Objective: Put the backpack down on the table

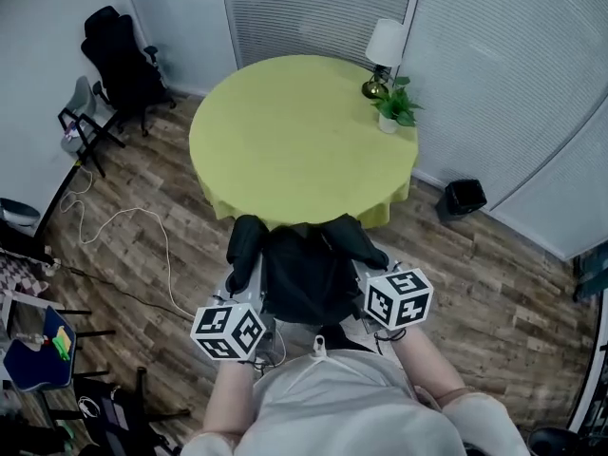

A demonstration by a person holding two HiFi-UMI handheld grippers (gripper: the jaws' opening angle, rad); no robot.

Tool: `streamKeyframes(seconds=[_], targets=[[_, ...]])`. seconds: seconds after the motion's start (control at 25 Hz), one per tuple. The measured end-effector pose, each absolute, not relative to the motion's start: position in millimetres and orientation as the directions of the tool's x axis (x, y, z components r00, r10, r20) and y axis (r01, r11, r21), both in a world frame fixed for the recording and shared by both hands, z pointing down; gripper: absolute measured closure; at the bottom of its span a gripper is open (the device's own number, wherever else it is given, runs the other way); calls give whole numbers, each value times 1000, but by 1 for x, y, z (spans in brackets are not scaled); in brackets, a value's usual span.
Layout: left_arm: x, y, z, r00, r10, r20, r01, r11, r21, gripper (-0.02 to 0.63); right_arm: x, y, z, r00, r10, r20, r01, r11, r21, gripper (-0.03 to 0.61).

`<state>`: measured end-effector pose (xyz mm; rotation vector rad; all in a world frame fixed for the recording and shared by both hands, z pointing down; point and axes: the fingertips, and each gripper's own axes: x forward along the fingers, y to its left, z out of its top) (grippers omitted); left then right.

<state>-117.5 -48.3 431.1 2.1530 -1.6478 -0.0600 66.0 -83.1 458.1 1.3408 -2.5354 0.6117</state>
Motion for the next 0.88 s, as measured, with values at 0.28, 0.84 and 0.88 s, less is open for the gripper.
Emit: streamKeyframes(seconds=[0.28, 0.84, 0.88], targets=[[-86, -146, 424, 235, -956, 174, -915, -157, 371, 589, 100, -198, 443, -626, -703, 337, -779, 581, -235, 546], [-87, -287, 440, 245, -944, 222, -908, -143, 394, 588, 94, -339, 458, -611, -696, 377, -791, 551, -264, 546], [-89, -299, 440, 255, -941, 223, -905, -151, 398, 588, 92, -351, 458, -604, -701, 379, -797, 544, -263, 546]])
